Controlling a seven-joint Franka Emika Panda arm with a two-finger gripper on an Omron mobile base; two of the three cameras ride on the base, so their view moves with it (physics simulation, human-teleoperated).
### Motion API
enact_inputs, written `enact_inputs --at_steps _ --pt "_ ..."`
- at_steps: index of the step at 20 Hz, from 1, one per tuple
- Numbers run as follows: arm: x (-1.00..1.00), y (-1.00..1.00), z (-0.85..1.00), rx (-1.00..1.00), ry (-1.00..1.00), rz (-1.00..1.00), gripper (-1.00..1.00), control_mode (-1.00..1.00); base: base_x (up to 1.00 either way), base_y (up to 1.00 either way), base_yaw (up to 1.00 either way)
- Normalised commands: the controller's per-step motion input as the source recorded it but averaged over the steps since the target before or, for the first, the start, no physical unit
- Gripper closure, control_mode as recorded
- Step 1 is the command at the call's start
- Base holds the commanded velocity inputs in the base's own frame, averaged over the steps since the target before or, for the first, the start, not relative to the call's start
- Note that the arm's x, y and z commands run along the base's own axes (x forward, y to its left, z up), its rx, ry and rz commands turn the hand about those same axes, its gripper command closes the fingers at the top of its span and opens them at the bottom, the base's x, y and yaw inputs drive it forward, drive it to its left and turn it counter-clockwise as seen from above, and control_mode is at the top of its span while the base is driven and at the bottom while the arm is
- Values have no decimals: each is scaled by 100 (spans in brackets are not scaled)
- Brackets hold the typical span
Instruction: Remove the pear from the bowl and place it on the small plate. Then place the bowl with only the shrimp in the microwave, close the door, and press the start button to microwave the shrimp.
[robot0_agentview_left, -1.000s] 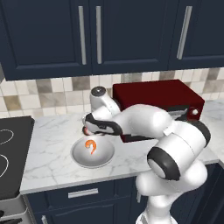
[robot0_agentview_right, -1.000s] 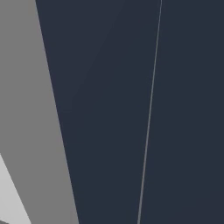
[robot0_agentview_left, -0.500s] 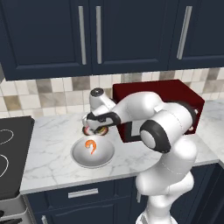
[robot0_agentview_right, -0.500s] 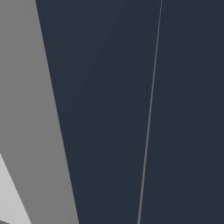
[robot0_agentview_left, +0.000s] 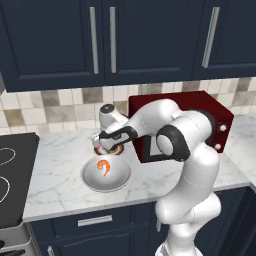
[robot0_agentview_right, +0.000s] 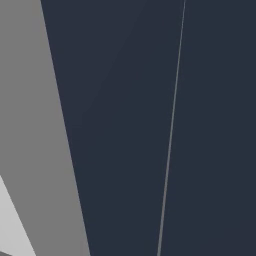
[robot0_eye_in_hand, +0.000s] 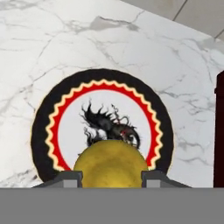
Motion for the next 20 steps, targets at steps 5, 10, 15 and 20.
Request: enact_inputs --at_steps 5,10,15,20 --pt "26 11 -17 0 1 0 100 -100 0 0 0" --pt "23 3 -6 0 0 0 100 -100 0 0 0" --pt "7 0 -5 0 0 0 -100 -100 0 0 0" --pt "-13 0 0 0 -4 0 -100 -100 0 0 0"
